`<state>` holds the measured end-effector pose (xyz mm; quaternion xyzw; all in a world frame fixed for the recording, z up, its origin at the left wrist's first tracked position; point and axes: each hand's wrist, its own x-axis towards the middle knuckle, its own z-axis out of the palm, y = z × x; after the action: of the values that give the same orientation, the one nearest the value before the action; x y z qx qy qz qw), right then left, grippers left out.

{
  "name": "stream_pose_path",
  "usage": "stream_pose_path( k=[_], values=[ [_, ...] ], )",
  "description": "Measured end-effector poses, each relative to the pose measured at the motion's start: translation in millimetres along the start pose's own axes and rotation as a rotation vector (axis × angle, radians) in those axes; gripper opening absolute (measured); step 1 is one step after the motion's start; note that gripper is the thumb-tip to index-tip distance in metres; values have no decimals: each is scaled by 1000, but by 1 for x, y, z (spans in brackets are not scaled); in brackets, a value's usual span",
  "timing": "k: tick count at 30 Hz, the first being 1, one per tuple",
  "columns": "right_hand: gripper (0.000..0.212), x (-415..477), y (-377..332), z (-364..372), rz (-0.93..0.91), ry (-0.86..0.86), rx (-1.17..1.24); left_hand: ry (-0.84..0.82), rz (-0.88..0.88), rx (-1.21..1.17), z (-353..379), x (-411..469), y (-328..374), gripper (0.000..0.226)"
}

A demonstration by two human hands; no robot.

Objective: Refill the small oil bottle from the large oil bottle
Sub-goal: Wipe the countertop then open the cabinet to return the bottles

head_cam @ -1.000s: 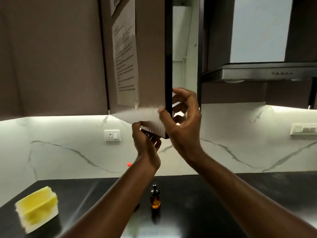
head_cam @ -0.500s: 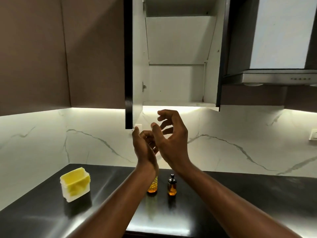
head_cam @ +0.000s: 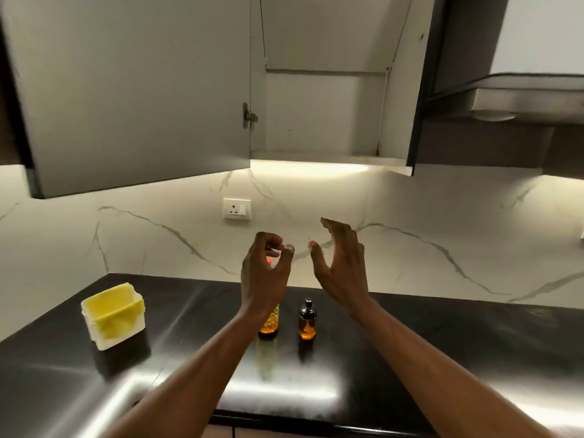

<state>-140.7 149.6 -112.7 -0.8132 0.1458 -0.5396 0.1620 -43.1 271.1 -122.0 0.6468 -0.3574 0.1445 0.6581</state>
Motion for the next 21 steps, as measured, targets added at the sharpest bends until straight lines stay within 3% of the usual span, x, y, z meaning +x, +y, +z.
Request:
stream_pose_path(
  k=[4, 8, 16, 21],
  values=[
    [68, -9, 65, 36, 72, -154, -42, -69, 14, 226, 23, 13, -71, 51],
    [80, -22, 120, 73, 147, -291, -20, -135, -130, 363, 41, 19, -137, 78],
    [110, -59, 200, 138, 436, -567, -21, -215, -398, 415, 64, 1, -246, 101],
    [120, -87, 247, 183, 597, -634, -8, -241, -509, 354, 80, -6, -313, 115]
  ],
)
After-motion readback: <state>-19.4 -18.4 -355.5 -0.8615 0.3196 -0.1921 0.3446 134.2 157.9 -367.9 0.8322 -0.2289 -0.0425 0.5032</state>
